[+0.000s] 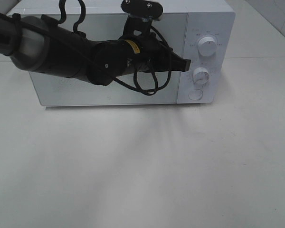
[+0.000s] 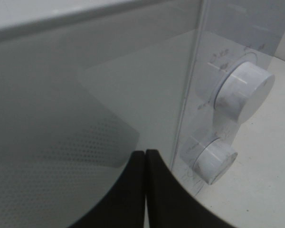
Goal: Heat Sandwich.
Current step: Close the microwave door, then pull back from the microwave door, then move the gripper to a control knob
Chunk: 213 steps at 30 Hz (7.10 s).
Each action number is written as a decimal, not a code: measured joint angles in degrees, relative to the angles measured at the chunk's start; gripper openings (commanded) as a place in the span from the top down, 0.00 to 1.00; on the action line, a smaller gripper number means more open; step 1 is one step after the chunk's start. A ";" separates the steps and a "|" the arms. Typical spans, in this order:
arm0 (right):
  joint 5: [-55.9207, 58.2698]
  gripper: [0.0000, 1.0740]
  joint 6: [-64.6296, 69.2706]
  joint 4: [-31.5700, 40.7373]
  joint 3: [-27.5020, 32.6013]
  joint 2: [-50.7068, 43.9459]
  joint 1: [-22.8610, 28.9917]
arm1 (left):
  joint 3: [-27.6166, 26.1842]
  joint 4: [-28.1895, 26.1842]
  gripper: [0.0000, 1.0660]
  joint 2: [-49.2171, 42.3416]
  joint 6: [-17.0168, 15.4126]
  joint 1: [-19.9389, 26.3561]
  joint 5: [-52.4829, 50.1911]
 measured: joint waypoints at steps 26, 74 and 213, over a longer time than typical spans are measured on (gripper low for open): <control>0.00 0.29 0.00 0.00 0.00 0.00 0.00 | 34.43 -2.06 0.92 -24.87 1.03 0.63 -3.72; 0.00 0.29 0.00 0.00 0.00 0.00 0.00 | 34.72 0.17 0.05 -49.56 1.66 26.24 54.60; -1.09 0.29 0.23 0.00 -3.15 4.81 0.00 | 49.68 5.10 0.05 -120.44 -0.52 44.58 77.52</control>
